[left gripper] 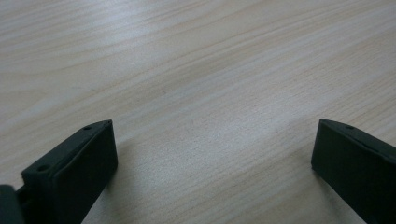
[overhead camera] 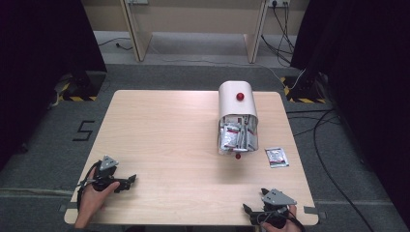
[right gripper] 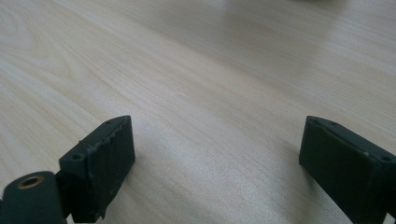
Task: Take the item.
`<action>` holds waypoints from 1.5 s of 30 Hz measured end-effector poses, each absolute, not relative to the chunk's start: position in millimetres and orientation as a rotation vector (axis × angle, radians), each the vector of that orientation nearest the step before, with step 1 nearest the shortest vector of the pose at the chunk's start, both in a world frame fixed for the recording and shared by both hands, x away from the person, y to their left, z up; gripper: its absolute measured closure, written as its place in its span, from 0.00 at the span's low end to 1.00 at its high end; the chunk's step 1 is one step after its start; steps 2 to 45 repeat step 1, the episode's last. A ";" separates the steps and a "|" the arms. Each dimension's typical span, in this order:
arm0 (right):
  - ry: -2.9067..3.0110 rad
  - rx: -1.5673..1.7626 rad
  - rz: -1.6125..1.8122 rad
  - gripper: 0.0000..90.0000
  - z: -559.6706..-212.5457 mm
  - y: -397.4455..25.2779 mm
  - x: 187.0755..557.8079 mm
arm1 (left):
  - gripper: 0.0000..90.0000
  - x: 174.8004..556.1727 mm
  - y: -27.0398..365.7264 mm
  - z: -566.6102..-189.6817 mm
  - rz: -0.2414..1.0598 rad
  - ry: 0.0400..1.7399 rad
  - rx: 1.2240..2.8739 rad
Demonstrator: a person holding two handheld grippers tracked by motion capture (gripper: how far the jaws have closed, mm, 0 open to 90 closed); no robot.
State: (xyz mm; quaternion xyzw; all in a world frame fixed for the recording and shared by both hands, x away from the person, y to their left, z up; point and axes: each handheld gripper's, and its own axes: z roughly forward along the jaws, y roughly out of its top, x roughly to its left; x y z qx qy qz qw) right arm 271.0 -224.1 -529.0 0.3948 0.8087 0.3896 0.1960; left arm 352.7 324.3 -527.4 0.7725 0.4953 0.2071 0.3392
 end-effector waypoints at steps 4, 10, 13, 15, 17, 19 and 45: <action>2.265 1.106 1.091 0.13 -529.0 -224.1 271.0 | 0.00 352.7 324.3 -527.4 0.539 1.290 2.011; 2.265 1.106 1.091 0.13 -529.0 -224.1 271.0 | 0.00 352.7 324.3 -527.4 0.539 1.290 2.011; 2.265 1.106 1.091 0.13 -529.0 -224.1 271.0 | 0.00 352.7 324.3 -527.4 0.539 1.290 2.011; 2.265 1.106 1.091 0.13 -529.0 -224.1 271.0 | 0.00 352.7 324.3 -527.4 0.539 1.290 2.011; 2.265 1.106 1.091 0.13 -529.0 -224.1 271.0 | 0.00 352.7 324.3 -527.4 0.539 1.290 2.011; 2.265 1.106 1.091 0.13 -529.0 -224.1 271.0 | 0.00 352.7 324.3 -527.4 0.539 1.290 2.011; 2.265 1.106 1.091 0.13 -529.0 -224.1 271.0 | 0.00 352.7 324.3 -527.4 0.539 1.290 2.011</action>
